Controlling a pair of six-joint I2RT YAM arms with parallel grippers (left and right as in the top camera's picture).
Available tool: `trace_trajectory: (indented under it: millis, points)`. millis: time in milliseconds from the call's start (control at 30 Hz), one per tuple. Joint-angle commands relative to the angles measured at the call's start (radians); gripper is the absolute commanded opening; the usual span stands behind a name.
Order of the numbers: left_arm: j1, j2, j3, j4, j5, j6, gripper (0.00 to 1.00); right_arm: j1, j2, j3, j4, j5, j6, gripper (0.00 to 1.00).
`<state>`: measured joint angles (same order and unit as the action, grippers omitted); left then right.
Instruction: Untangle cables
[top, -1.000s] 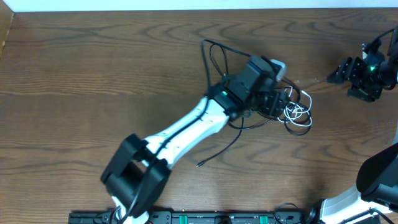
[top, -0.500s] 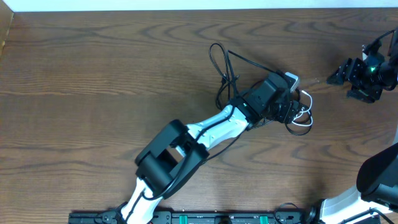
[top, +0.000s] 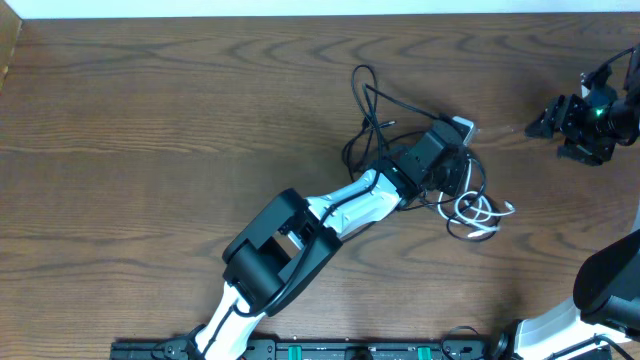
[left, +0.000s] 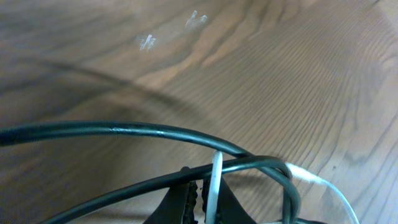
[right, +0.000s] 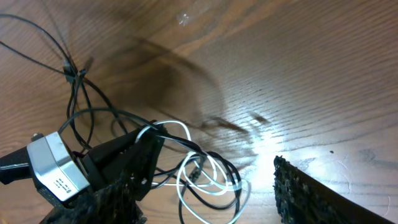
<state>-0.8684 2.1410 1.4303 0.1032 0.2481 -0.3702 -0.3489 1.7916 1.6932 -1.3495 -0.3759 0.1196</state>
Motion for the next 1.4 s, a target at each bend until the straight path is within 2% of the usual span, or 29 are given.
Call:
trace_trajectory:
  millis: [0,167,333,533,733,833,1067,1367]
  points:
    - [0.021,-0.136,0.016,-0.048,-0.007,-0.001,0.08,0.016,-0.026,0.013,-0.005,-0.046,-0.04,0.69]
    - [0.045,-0.317,0.016,-0.197,-0.006,0.03,0.08,0.066,-0.026,0.012,-0.002,-0.132,-0.074,0.67]
    - [0.06,-0.43,0.016,-0.281,-0.013,0.063,0.08,0.171,-0.026,0.012,0.033,-0.169,-0.077,0.67]
    - [0.08,-0.435,0.016,-0.413,-0.096,0.062,0.08,0.272,-0.026,0.013,0.118,-0.272,-0.113,0.69]
    - [0.116,-0.428,0.011,-0.514,-0.146,0.051,0.08,0.304,-0.026,0.013,0.171,-0.289,-0.118,0.72]
    - [0.135,-0.428,0.011,-0.534,-0.164,0.048,0.08,0.304,-0.026,0.013,0.174,-0.289,-0.118,0.73]
    - [0.183,-0.428,0.011,-0.533,-0.163,-0.051,0.08,0.342,-0.026,0.013,0.174,-0.288,-0.118,0.74]
    - [0.185,-0.428,0.011,-0.533,-0.163,-0.06,0.08,0.424,-0.025,0.012,0.214,-0.27,-0.117,0.74]
